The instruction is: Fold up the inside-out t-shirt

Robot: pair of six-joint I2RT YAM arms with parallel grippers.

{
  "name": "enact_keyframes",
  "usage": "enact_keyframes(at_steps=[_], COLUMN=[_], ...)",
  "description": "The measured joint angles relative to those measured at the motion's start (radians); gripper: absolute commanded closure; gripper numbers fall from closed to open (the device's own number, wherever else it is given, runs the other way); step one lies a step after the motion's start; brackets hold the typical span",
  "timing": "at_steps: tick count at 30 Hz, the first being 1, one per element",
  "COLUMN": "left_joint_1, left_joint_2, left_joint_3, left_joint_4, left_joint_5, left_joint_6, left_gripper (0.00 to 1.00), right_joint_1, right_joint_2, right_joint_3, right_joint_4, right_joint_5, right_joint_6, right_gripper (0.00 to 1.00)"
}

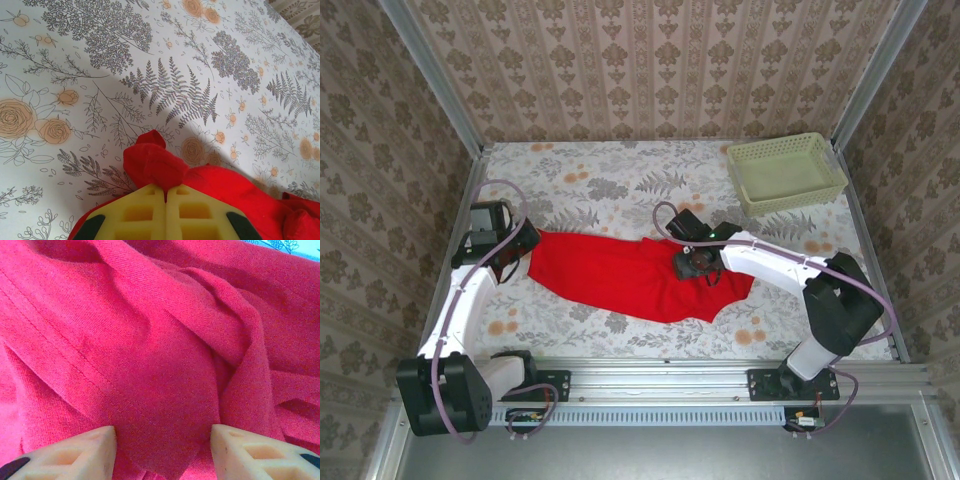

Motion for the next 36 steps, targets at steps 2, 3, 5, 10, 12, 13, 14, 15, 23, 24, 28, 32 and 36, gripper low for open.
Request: enact_keyframes(at_steps=[2,3,5,10,12,13,14,15,23,24,28,32,36], left_joint_1=[0.0,0.0,0.0,0.0,0.0,0.0,0.0,0.0,0.0,0.0,0.0,0.0,0.0], left_joint_2=[0.0,0.0,0.0,0.0,0.0,0.0,0.0,0.0,0.0,0.0,0.0,0.0,0.0], left_joint_3=[0.0,0.0,0.0,0.0,0.0,0.0,0.0,0.0,0.0,0.0,0.0,0.0,0.0], left_joint_4=[0.0,0.0,0.0,0.0,0.0,0.0,0.0,0.0,0.0,0.0,0.0,0.0,0.0], left_joint_5=[0.0,0.0,0.0,0.0,0.0,0.0,0.0,0.0,0.0,0.0,0.0,0.0,0.0], left_joint_6=[0.0,0.0,0.0,0.0,0.0,0.0,0.0,0.0,0.0,0.0,0.0,0.0,0.0], left_gripper=[1.0,1.0,1.0,1.0,1.0,1.0,1.0,1.0,1.0,1.0,1.0,1.0,1.0], right_joint_1=[0.001,0.002,0.002,0.002,0.002,0.002,0.002,0.002,0.008,0.011,0.024,0.042,0.056], right_joint_2=[0.0,0.0,0.0,-0.001,-0.003,-0.005,-0.008,-0.013,-0.069,-0.08,-0.099,-0.117,-0.12], right_joint_3=[-0.001,-0.001,-0.002,-0.002,-0.002,-0.002,-0.002,-0.003,-0.028,-0.04,-0.067,-0.103,-0.125], right_joint_4=[0.0,0.0,0.0,-0.001,-0.003,-0.003,-0.004,-0.004,-0.01,-0.012,-0.027,-0.026,-0.022], right_joint_5=[0.004,0.007,0.01,0.026,0.036,0.039,0.041,0.043,0.068,0.074,0.092,0.095,0.114], right_joint_6=[0.006,0.009,0.011,0.011,0.01,0.01,0.008,0.006,-0.011,-0.018,-0.042,-0.056,-0.069], right_gripper=[0.52,0.55,0.63,0.75,0.75,0.72,0.68,0.66,0.65,0.64,0.59,0.53,0.49])
